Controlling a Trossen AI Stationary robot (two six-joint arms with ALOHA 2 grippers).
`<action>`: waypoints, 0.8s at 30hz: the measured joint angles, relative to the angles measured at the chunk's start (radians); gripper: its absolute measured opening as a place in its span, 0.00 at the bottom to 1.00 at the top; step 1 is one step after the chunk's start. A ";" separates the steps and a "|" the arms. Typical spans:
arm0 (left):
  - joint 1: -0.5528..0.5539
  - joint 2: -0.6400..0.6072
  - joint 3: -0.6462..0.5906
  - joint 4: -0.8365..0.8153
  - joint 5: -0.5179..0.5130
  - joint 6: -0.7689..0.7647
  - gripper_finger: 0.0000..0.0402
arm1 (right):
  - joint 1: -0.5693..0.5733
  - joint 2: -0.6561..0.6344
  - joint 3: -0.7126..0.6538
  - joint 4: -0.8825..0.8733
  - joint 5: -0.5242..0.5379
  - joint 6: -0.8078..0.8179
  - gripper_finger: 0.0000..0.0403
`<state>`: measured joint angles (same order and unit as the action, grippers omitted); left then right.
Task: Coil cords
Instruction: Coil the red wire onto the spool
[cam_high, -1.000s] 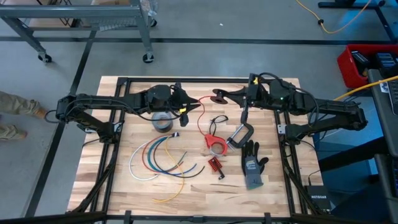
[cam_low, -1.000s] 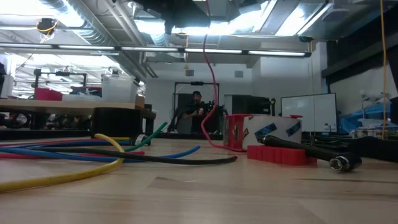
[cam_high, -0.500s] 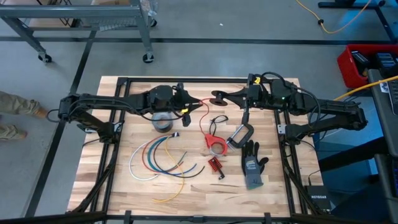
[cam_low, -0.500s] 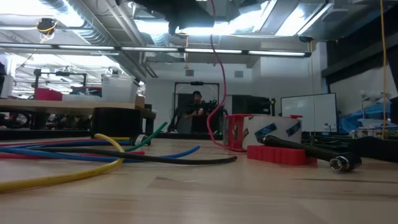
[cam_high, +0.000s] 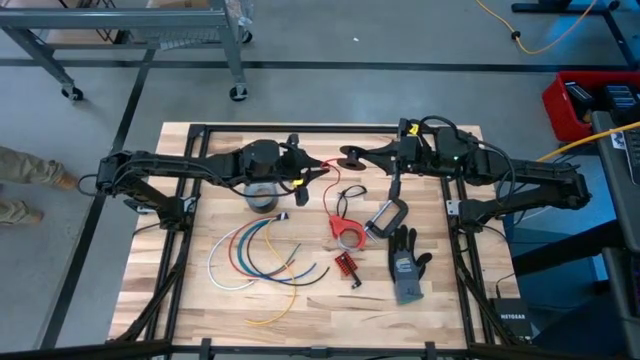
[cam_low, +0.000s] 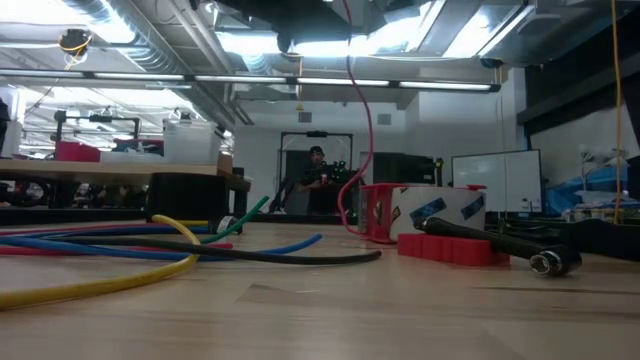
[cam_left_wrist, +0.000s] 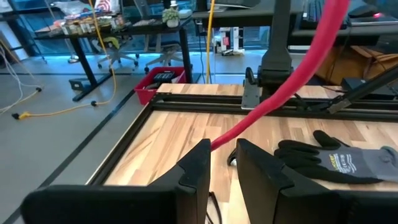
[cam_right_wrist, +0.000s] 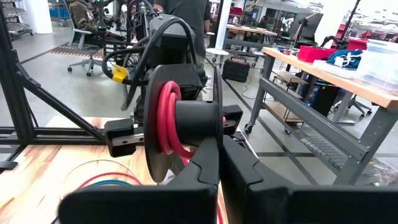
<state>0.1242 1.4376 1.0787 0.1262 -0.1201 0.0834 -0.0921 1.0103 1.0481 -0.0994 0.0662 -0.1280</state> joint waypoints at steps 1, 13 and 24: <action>0.000 0.000 0.000 0.000 0.000 0.000 0.17 | 0.000 0.000 0.000 0.000 0.000 0.000 0.01; 0.000 0.000 0.000 -0.011 0.001 0.009 0.17 | 0.000 0.000 0.000 0.000 0.000 0.000 0.01; 0.000 0.000 0.000 -0.012 0.001 -0.022 0.18 | 0.000 0.000 0.000 0.000 0.000 0.000 0.01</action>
<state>0.1238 1.4372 1.0786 0.1146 -0.1196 0.0609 -0.0921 1.0103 1.0481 -0.0994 0.0664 -0.1280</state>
